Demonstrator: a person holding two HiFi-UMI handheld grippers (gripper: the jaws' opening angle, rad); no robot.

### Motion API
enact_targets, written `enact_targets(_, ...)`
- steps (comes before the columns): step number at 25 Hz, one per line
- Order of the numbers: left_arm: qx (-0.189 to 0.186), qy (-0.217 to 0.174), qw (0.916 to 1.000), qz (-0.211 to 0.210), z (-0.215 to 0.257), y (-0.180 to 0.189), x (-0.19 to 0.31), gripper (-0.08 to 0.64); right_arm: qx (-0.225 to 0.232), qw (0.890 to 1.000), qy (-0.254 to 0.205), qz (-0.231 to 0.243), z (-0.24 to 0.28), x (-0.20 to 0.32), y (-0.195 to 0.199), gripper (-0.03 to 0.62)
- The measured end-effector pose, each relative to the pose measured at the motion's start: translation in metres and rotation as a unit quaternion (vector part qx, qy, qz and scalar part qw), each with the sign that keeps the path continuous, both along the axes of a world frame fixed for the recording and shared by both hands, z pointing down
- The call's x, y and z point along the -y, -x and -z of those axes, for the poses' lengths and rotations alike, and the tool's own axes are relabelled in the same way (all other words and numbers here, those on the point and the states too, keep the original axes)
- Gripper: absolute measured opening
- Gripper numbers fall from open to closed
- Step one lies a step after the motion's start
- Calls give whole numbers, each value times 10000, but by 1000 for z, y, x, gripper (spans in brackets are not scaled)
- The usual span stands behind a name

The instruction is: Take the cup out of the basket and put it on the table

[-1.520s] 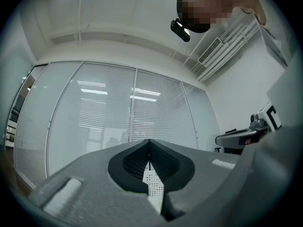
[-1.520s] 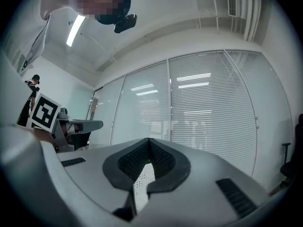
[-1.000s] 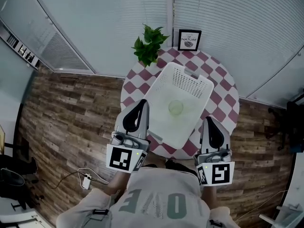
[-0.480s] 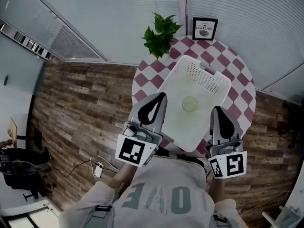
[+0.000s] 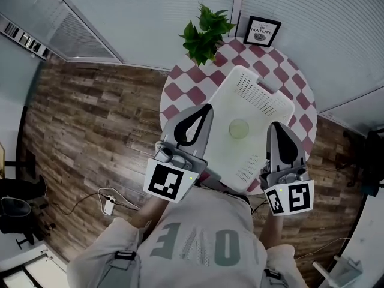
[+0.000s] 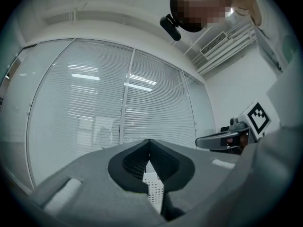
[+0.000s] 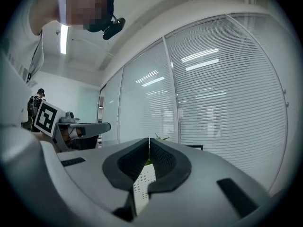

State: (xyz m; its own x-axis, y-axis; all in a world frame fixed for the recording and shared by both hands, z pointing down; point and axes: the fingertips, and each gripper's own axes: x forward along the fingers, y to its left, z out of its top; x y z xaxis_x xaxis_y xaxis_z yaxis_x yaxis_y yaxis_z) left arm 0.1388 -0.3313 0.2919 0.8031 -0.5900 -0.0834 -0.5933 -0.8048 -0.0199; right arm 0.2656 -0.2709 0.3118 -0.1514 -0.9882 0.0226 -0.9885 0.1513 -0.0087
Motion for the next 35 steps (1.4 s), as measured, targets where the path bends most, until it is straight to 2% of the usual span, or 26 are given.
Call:
enact_targets(3, -87, 42, 10000, -12, -2, 4, 4, 5, -303, 9981, 411, 335, -8, 16, 7, 17)
enact_targets(4, -123, 47, 9999, -14, -1, 5, 5, 5, -340, 9965, 563, 518, -11, 22, 9, 65)
enact_targets(6, -175, 74, 9998, -18, -2, 5, 7, 5, -484, 9903, 889, 955, -19, 36, 14, 202)
enact_targets(8, -214, 124, 9997, -45, -4, 3, 9, 5, -969, 9748, 1375, 1465, -35, 48, 19, 219)
enact_targets(9, -234, 134, 9996, -63, -4, 3, 10, 5, -1274, 9620, 1687, 1729, -47, 54, 20, 219)
enact_targets(11, -279, 132, 9995, -89, -4, 2, 12, 5, -1783, 9282, 2373, 2244, -75, 63, 22, 211)
enact_targets(16, -335, 204, 9992, -111, -8, 1, 16, 5, -2653, 8277, 3901, 3040, -161, 77, 14, 195)
enact_targets(21, -376, 307, 9988, -44, -15, 5, 21, 5, -2918, 7343, 4990, 3559, -240, 72, 18, 187)
enact_targets(24, -392, 397, 9984, 57, -20, 10, 26, 5, -3020, 6884, 5485, 3661, -283, 66, 17, 186)
enact_targets(26, -412, 502, 9978, 161, -25, 16, 28, 5, -3017, 6695, 5717, 3660, -305, 64, 15, 184)
enact_targets(29, -378, 557, 9974, 271, -30, 25, 33, 5, -2888, 6530, 5997, 3613, -331, 64, 14, 173)
enact_targets(32, -349, 592, 9969, 375, -34, 30, 37, 5, -2894, 6340, 6218, 3573, -350, 58, 10, 160)
enact_targets(35, -354, 628, 9965, 416, -36, 32, 40, 5, -2929, 6198, 6357, 3549, -363, 53, 9, 153)
